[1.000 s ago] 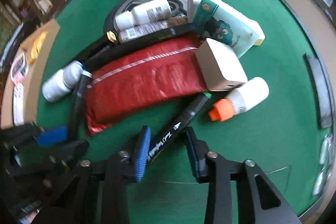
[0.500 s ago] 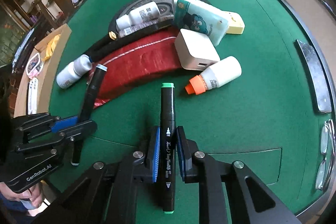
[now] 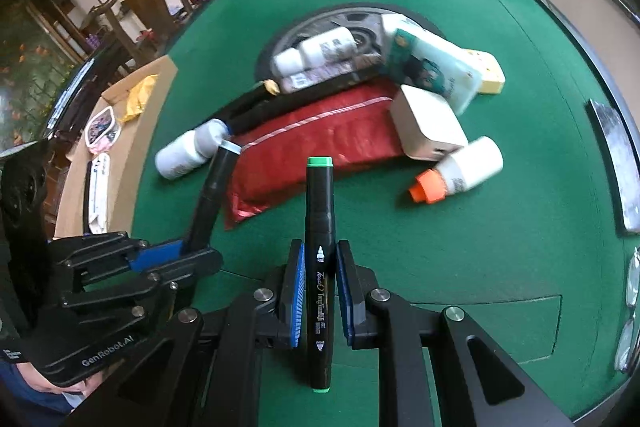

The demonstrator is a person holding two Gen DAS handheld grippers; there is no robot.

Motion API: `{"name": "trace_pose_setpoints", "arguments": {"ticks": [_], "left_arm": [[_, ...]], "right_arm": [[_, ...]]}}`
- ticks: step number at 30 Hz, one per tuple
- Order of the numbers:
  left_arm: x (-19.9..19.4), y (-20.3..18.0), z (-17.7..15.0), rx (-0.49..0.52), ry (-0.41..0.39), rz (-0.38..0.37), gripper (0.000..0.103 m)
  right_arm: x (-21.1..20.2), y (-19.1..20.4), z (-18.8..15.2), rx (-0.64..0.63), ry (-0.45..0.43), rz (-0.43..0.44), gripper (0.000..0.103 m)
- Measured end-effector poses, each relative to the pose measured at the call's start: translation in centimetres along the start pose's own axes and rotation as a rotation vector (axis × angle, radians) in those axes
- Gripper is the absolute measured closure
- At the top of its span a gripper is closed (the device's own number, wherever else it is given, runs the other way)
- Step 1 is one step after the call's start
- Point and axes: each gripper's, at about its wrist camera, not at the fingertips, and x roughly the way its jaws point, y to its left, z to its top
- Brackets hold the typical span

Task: Organize objects
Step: 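Carry the black marker with the left tool while the right tool carries the green-capped marker to the tray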

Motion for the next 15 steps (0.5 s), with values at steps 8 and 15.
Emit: {"name": "trace_pose_setpoints", "arguments": {"ticks": [8,15], "left_arm": [[-2.0,1.6,-0.7,-0.036,-0.047,0.017,0.089],[-3.7,3.0,-0.9,-0.063,-0.09,0.034,0.089]], "right_arm": [[-0.6,2.7,0.5,-0.062,-0.023,0.019,0.087],[-0.7,5.0,1.2,-0.097,-0.036,0.04,0.087]]}}
